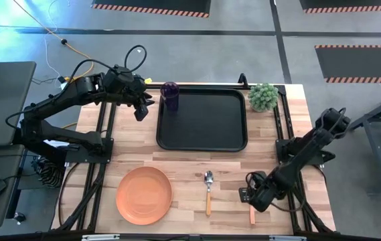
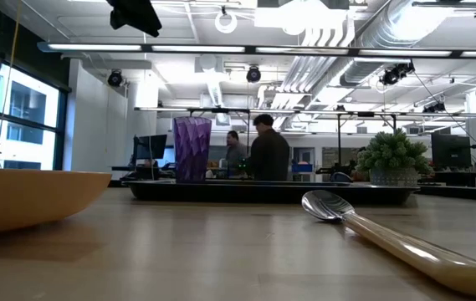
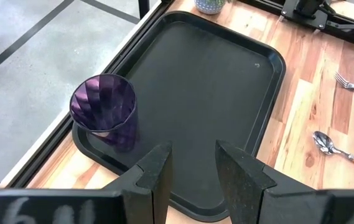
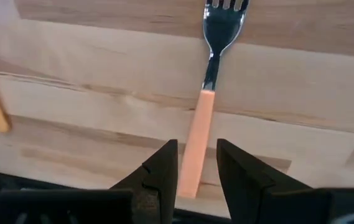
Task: Pick and place plate/cup/fork/spoon on tray
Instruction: Put the orange fork to the right of the violet cup on the black tray
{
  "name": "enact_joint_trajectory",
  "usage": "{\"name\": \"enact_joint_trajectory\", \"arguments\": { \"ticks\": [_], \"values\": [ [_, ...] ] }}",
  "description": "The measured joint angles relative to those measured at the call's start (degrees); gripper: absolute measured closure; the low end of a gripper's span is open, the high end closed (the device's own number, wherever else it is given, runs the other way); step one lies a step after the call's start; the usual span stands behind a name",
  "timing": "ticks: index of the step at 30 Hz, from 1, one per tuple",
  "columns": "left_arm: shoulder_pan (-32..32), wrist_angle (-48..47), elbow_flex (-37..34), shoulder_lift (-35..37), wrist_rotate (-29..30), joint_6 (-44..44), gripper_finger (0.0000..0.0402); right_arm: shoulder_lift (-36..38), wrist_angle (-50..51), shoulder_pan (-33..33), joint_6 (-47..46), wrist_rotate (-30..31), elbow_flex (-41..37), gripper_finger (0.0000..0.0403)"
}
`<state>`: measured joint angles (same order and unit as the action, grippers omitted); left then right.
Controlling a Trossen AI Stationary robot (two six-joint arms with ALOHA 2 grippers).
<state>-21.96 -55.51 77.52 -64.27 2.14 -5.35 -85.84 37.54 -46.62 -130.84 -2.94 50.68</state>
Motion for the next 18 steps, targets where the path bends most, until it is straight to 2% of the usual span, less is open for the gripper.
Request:
{"name": "enact_joint_trajectory", "arguments": {
  "ticks": [18],
  "values": [
    [0.0,0.0,0.0,0.0,0.0,-0.6,0.0289,-8.3,-3.2,-0.3,2.2,0.3,0.0,0.03]
  ]
}}
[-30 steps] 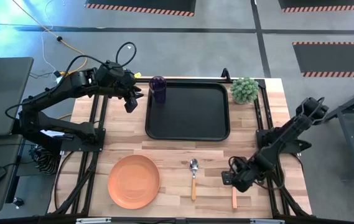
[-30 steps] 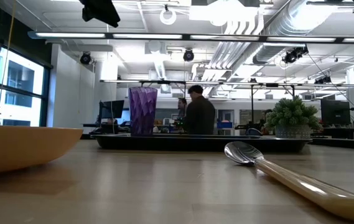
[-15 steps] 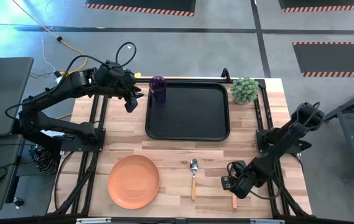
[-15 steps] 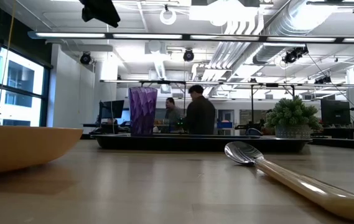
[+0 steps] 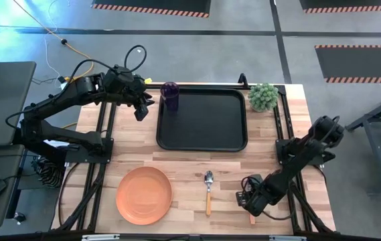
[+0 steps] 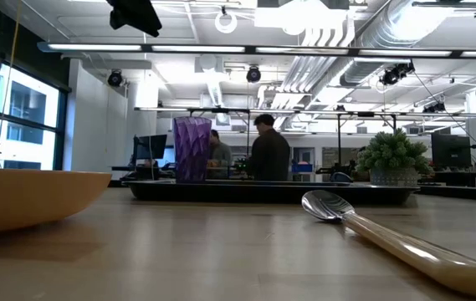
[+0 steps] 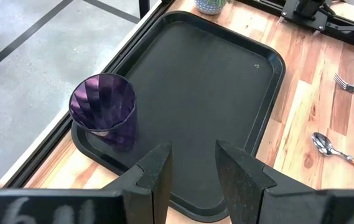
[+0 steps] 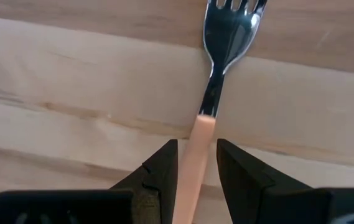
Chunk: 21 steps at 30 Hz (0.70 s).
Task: Pick and place plate/cup/fork/spoon on tray
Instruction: Put the orange fork to the right of the violet cup on the black tray
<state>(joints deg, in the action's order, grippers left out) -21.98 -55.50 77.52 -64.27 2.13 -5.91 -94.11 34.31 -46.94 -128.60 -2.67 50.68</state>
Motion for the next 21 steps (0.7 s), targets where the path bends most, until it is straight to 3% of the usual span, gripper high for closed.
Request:
{"name": "enact_joint_trajectory", "arguments": {
  "ticks": [18,21],
  "values": [
    [0.0,0.0,0.0,0.0,0.1,0.1,0.0289,-3.1,-0.2,-0.5,0.1,0.4,0.2,0.03],
    [0.0,0.1,0.0,0.0,0.1,0.1,0.0289,-3.1,-0.1,-0.5,0.0,0.3,0.1,0.0316]
  ]
}}
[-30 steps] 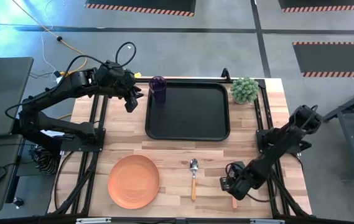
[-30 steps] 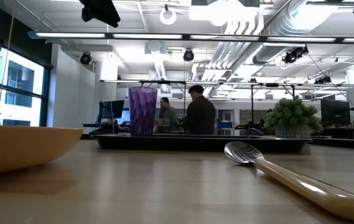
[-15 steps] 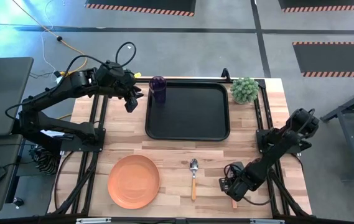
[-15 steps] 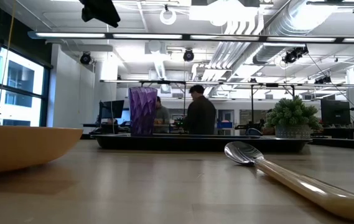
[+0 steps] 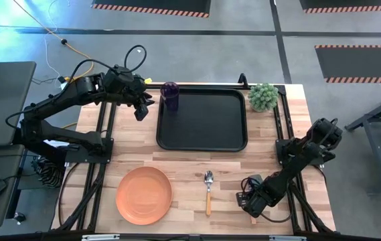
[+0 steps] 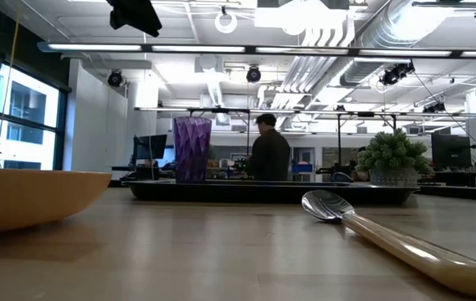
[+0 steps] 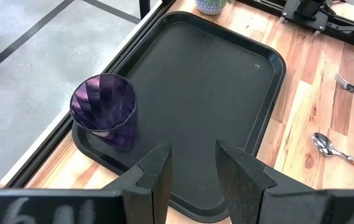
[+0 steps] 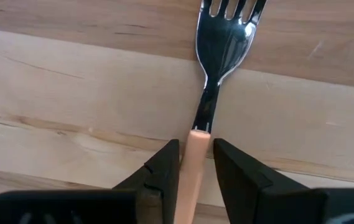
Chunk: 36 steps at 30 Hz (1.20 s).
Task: Pick and place plate/cup/fork/spoon on tray
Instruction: Put the orange fork to the right of the violet cup on the black tray
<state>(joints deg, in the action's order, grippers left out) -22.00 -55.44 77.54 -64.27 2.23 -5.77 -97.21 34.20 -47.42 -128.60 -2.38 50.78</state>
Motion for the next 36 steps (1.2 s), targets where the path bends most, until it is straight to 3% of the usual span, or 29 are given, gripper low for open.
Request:
{"name": "enact_joint_trajectory", "arguments": {
  "ticks": [7,21,29,36],
  "values": [
    [0.0,0.0,0.0,0.0,0.1,0.0,0.0289,0.0,0.0,0.0,-0.2,0.0,-0.1,0.0388],
    [0.0,0.0,0.0,0.0,0.1,-0.1,0.0289,3.8,5.7,1.5,-1.4,1.6,3.5,0.0392],
    [0.0,0.0,0.0,0.0,0.1,-0.1,0.0289,3.9,10.0,4.9,0.2,8.2,10.3,0.0392],
    [0.0,0.0,0.0,0.0,0.1,0.0,0.0289,3.9,15.9,11.0,6.8,12.8,15.8,0.0392]
  ]
}}
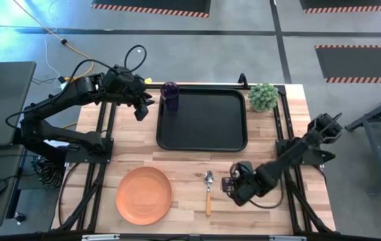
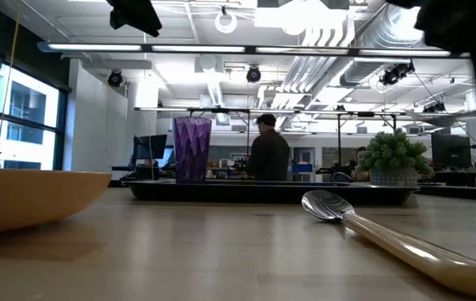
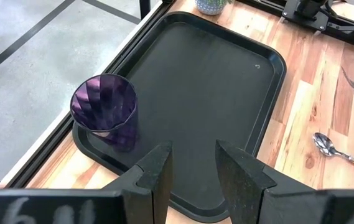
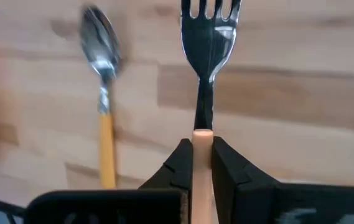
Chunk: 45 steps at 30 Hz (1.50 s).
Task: Pick and place plate/cup/fork/spoon on tray
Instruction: Put the orange fork to the right of the violet cup on the black tray
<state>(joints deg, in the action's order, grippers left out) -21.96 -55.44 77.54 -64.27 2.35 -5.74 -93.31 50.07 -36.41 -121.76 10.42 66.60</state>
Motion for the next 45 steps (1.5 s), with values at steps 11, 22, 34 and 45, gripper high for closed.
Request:
{"name": "enact_joint_trajectory", "arguments": {
  "ticks": [11,22,34,45],
  "values": [
    [0.0,0.0,0.0,0.0,0.0,3.4,0.0289,0.0,4.6,12.4,19.0,0.6,5.3,0.0392],
    [0.0,-0.1,0.0,0.0,0.0,3.4,0.0289,3.5,9.5,25.2,40.4,2.9,8.4,0.0393],
    [0.0,-0.1,0.0,0.0,0.0,3.0,0.0289,14.9,17.3,40.3,56.2,7.6,8.4,0.0393],
    [0.0,0.0,0.0,0.0,0.0,2.8,0.0289,22.5,15.4,54.3,65.6,5.1,-0.8,0.0393]
  ]
}}
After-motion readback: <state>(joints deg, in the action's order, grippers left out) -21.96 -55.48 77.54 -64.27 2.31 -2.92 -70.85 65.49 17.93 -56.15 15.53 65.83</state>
